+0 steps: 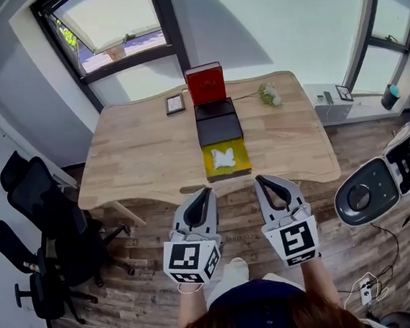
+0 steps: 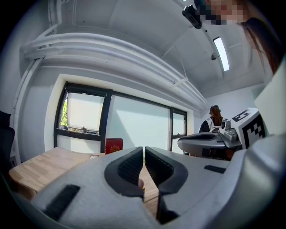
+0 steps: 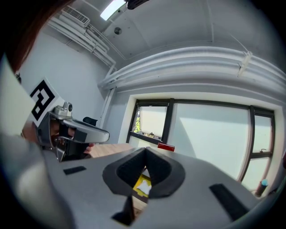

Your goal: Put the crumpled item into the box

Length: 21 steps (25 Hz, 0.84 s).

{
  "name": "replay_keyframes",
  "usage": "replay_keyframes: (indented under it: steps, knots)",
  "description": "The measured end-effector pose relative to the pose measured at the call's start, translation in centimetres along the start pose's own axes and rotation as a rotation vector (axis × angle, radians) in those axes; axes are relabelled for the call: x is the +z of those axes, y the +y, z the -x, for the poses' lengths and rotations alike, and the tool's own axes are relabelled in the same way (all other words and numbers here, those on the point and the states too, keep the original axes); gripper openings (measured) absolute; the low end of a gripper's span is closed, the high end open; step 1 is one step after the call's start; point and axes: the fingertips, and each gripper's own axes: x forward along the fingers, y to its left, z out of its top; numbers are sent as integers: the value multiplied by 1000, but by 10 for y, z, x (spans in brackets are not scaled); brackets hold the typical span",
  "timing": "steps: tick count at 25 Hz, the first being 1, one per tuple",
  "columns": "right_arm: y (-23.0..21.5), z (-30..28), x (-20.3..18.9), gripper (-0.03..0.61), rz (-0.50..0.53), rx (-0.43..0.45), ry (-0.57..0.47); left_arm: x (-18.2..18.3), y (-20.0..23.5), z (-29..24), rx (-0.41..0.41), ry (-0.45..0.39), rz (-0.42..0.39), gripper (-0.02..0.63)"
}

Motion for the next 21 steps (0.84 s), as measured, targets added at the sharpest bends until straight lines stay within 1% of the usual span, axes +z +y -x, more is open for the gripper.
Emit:
replay_keyframes:
  steps: [7, 14, 21]
  knots:
    - [-2, 17, 0, 25, -16, 9, -24, -3, -16, 8, 9, 6, -9, 35]
    - [1, 36, 3, 25, -13, 19, -24, -5, -30, 20, 14, 10, -14, 35]
    - [1, 50, -3, 25, -48, 36, -19, -9, -45, 29, 15, 17, -21, 35]
